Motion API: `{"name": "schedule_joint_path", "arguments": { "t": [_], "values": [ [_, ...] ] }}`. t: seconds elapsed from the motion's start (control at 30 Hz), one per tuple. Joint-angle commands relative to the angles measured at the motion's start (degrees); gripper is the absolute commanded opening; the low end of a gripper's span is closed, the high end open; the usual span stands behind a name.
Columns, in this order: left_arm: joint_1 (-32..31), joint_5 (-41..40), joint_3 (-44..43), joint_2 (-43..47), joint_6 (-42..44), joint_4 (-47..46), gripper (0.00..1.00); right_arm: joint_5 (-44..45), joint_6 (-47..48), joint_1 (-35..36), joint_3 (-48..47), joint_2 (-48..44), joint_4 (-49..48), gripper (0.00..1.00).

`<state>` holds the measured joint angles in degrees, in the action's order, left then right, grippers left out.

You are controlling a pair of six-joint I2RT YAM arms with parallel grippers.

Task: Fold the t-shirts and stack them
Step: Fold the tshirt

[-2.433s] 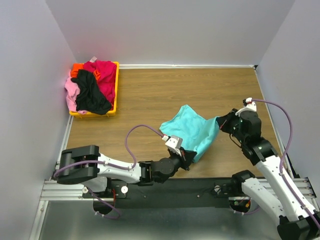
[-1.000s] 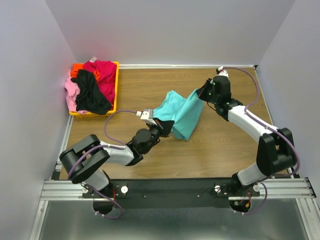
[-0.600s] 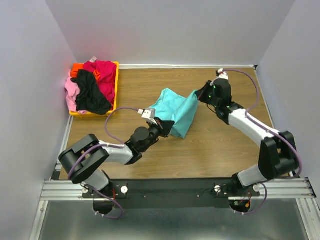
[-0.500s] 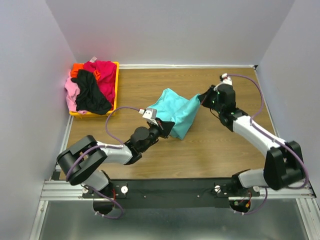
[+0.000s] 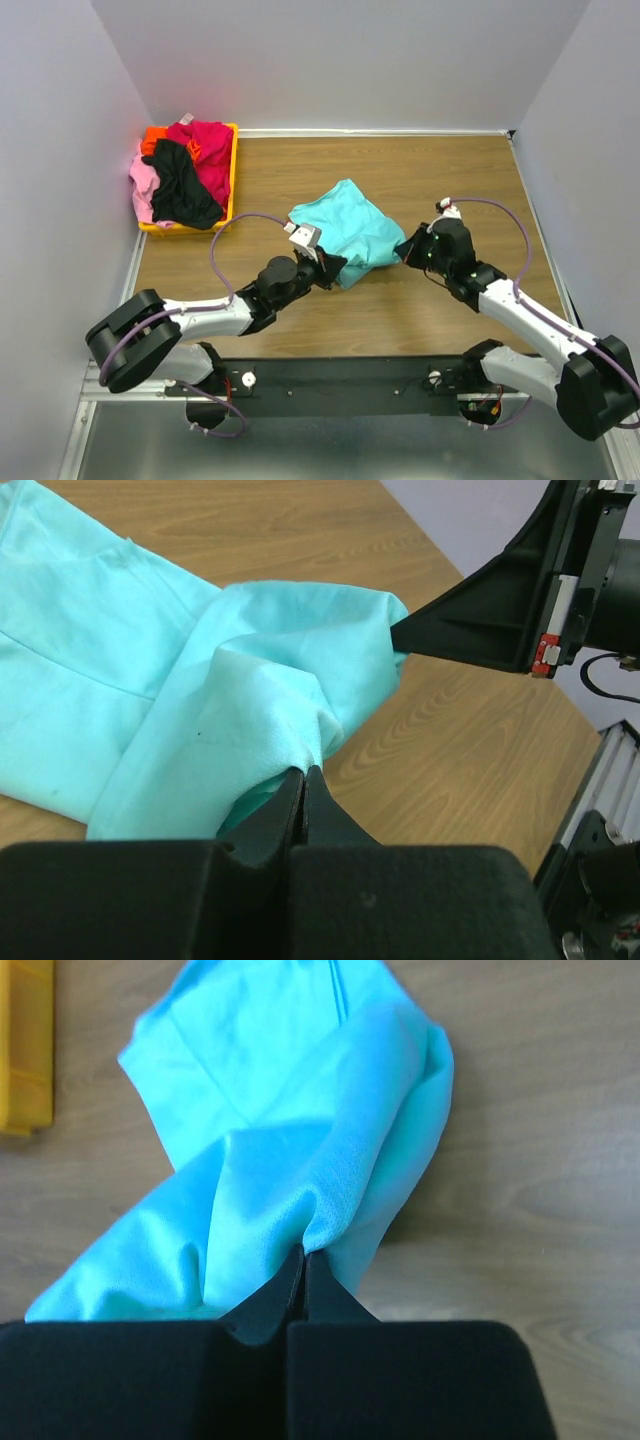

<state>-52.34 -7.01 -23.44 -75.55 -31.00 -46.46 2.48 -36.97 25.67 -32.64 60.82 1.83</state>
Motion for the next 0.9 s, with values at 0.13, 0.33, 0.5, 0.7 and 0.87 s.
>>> {"name": "schedule_joint_path", "arguments": {
  "t": [0.13, 0.33, 0.5, 0.7, 0.87],
  "values": [
    [-2.0, 0.1, 2.3, 5.6, 1.4, 11.4, 0.00, 0.0, -4.9, 5.0, 4.3, -4.9, 10.4, 0.01],
    [-2.2, 0.6, 2.8, 8.0, 2.1, 16.4, 0.00, 0.6, -6.8, 8.2, 4.9, -4.7, 14.5, 0.01],
    [-2.2, 1.6, 2.8, 11.7, 2.1, 20.2, 0.00, 0.2, -7.2, 9.2, 3.6, -7.1, 18.8, 0.01],
    [-2.2, 3.0, 1.7, 14.8, 3.2, 23.9, 0.00, 1.3, -5.7, 9.3, -1.1, -9.8, 25.7, 0.00],
    [-2.5, 6.0, 0.9, 14.9, 3.6, 25.8, 0.00, 0.6, -5.0, 9.3, -1.4, -9.0, 27.2, 0.01]
  ]
}}
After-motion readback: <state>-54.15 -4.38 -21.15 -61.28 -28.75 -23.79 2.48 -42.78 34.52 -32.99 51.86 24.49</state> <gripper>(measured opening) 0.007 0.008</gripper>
